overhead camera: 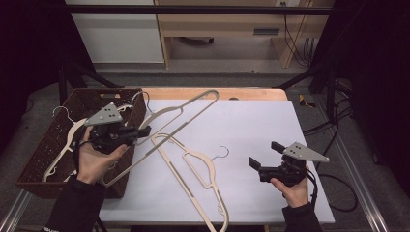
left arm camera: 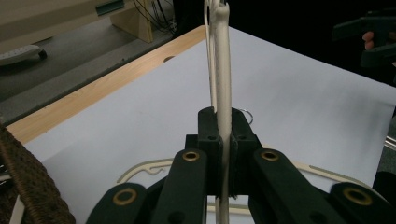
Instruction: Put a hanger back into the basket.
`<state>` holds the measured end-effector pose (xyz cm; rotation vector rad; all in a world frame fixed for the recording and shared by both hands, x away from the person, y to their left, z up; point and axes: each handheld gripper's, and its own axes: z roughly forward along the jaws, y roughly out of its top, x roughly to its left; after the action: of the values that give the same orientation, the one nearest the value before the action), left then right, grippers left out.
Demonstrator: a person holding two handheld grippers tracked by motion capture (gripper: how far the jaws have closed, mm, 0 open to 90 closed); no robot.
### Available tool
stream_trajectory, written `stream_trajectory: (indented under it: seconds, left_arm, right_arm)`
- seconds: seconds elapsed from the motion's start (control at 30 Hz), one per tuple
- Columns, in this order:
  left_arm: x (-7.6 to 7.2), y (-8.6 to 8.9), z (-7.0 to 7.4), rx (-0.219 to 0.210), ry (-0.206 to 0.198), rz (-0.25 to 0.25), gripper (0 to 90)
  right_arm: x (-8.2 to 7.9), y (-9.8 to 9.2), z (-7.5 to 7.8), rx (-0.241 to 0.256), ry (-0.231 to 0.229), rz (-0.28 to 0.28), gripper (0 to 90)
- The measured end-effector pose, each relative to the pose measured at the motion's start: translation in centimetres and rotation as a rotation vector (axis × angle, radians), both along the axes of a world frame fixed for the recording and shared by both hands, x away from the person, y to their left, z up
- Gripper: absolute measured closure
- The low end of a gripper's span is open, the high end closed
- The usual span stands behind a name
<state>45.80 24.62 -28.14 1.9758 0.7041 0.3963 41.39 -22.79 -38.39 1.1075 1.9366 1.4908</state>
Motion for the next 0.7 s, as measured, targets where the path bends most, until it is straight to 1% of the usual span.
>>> stream_trajectory:
  seconds: [0.07,0.1,0.2,0.3,0.37,0.43,0.57,0.7]
  left_arm:
    - [0.2,0.8,0.4,-0.027,0.012,0.0,86.2]
    - [0.2,1.0,0.6,-0.031,0.014,0.001,86.2]
    - [0.0,1.6,1.2,-0.027,0.004,0.024,86.2]
    - [0.0,2.3,1.8,-0.022,-0.004,0.027,86.3]
    - [0.0,2.8,2.3,-0.011,-0.011,0.04,86.3]
    - [0.2,3.4,2.8,0.006,-0.019,0.054,86.3]
    - [0.8,4.8,3.4,0.025,-0.026,0.08,86.2]
    - [1.6,6.3,3.5,0.027,-0.031,0.097,86.3]
  right_arm:
    - [0.0,-0.1,0.0,-0.003,-0.001,-0.005,2.0]
    - [0.0,-0.3,0.0,0.001,-0.003,-0.009,2.0]
    - [0.0,-0.5,0.0,0.001,-0.002,-0.013,2.0]
    - [0.0,-0.6,0.0,0.002,-0.002,-0.012,2.0]
    - [0.0,-0.6,0.0,0.005,-0.004,-0.018,2.0]
    - [-0.1,-0.7,0.0,0.001,-0.003,-0.017,2.0]
    - [0.0,-0.8,0.0,0.003,-0.004,-0.021,2.0]
    - [0.0,-0.8,0.1,0.003,-0.004,-0.021,1.9]
